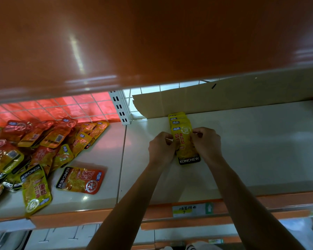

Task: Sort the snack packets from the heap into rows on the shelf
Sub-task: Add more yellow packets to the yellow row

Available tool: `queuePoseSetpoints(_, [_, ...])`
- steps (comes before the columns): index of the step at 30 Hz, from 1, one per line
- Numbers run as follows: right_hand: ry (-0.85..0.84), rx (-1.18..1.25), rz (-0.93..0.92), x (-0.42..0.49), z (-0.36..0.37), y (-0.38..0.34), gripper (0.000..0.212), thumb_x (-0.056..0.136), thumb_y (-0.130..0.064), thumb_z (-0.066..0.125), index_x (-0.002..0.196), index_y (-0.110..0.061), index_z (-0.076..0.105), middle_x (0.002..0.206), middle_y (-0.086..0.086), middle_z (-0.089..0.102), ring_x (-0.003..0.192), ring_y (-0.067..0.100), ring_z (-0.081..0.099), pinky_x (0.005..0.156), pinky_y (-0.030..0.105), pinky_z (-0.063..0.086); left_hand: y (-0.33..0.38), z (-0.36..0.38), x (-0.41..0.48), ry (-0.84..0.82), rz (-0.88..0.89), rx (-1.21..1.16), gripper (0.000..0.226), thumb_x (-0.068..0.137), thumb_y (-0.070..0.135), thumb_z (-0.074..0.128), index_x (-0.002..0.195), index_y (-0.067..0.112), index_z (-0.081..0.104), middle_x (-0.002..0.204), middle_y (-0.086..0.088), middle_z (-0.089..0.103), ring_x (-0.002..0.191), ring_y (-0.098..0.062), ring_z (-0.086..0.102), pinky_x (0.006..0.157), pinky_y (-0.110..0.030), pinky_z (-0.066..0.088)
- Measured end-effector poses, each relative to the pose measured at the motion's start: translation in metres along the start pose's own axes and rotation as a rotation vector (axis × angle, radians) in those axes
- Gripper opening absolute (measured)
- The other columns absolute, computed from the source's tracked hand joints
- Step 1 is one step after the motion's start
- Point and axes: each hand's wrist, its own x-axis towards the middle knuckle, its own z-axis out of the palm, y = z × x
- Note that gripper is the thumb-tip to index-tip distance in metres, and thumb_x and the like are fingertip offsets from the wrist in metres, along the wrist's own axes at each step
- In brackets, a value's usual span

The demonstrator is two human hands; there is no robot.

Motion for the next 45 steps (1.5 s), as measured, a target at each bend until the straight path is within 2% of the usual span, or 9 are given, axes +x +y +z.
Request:
queuePoseSetpoints(9, [0.011,-0.059,0.001,0.003,0.004,0.000,0.023,0.089,-0.020,0.058,0.106,-0.015,0.072,0.101,0.005,0.072,0.097,0.023,0.064,0.079,0.027,0.045,0.003,-0.001,0.003,0.033,0.023,0.067,0.025,0.086,0.029,0.069,0.107,0.015,0.067,0.095,-0.002,0.070,0.087,-0.016,0.065,0.080,-0.028,0.050])
queuePoseSetpoints(16, [0.028,-0.069,-0.002,0.002,0.004,0.000,0.022,0.089,-0.019,0.057,0.106,-0.015,0.071,0.101,0.005,0.072,0.095,0.021,0.064,0.076,0.025,0.044,-0.001,0.000,0.004,0.042,0.029,0.084,0.029,0.087,0.032,0.068,0.111,0.015,0.068,0.099,-0.003,0.071,0.086,-0.013,0.063,0.078,-0.024,0.048])
queuePoseSetpoints(23, [0.115,-0.119,-0.227,-0.008,0.016,-0.023,0.023,0.092,-0.017,0.056,0.111,-0.013,0.067,0.105,0.008,0.068,0.092,0.022,0.063,0.077,0.027,0.043,-0.006,-0.014,0.005,0.161,0.083,0.172,0.024,0.092,0.032,0.060,0.109,0.017,0.068,0.103,0.000,0.071,0.086,-0.010,0.064,0.074,-0.019,0.041])
queuePoseSetpoints(27, [0.003,-0.111,-0.353,-0.020,0.047,-0.048,0.021,0.090,-0.017,0.056,0.106,-0.011,0.069,0.099,0.008,0.069,0.091,0.024,0.062,0.076,0.030,0.044,-0.019,-0.041,0.009,0.252,0.202,0.357,0.027,0.093,0.028,0.057,0.117,0.016,0.065,0.112,-0.004,0.065,0.102,-0.021,0.059,0.084,-0.028,0.043])
queuePoseSetpoints(31, [-0.159,-0.134,-0.446,-0.035,0.086,-0.073,0.025,0.091,-0.019,0.057,0.114,-0.012,0.066,0.110,0.007,0.067,0.098,0.021,0.063,0.085,0.030,0.046,-0.045,-0.077,0.012,0.332,0.231,0.521,0.033,0.092,0.024,0.057,0.123,0.013,0.060,0.124,-0.010,0.058,0.114,-0.029,0.049,0.094,-0.033,0.036])
queuePoseSetpoints(35, [-0.276,-0.228,-0.535,-0.048,0.128,-0.097,0.028,0.093,-0.022,0.055,0.119,-0.015,0.064,0.119,0.006,0.063,0.108,0.022,0.058,0.091,0.030,0.043,-0.075,-0.118,0.021,0.335,0.118,0.655,0.042,0.093,0.024,0.053,0.133,0.011,0.050,0.135,-0.011,0.050,0.126,-0.029,0.041,0.103,-0.033,0.028])
queuePoseSetpoints(38, [-0.344,-0.259,-0.590,-0.055,0.158,-0.119,0.032,0.094,-0.018,0.052,0.125,-0.014,0.060,0.126,0.008,0.058,0.116,0.025,0.053,0.098,0.032,0.040,-0.096,-0.147,0.025,0.313,-0.039,0.752,0.037,0.095,0.021,0.047,0.130,0.008,0.046,0.136,-0.012,0.046,0.126,-0.030,0.039,0.103,-0.035,0.030])
queuePoseSetpoints(41, [-0.412,-0.325,-0.665,-0.060,0.185,-0.140,0.036,0.092,-0.009,0.045,0.126,-0.013,0.057,0.127,0.010,0.055,0.117,0.031,0.049,0.096,0.037,0.043,-0.113,-0.170,0.023,0.305,-0.149,0.780,0.039,0.091,0.013,0.043,0.130,0.005,0.042,0.134,-0.013,0.045,0.124,-0.033,0.039,0.099,-0.039,0.036])
queuePoseSetpoints(45, [-0.530,-0.383,-0.731,-0.058,0.214,-0.160,0.047,0.088,-0.005,0.046,0.133,-0.017,0.049,0.137,0.006,0.049,0.124,0.035,0.044,0.096,0.043,0.045,-0.128,-0.189,0.024,0.261,-0.217,0.786,0.046,0.088,0.027,0.053,0.129,0.010,0.041,0.132,-0.008,0.045,0.123,-0.032,0.039,0.097,-0.041,0.039])
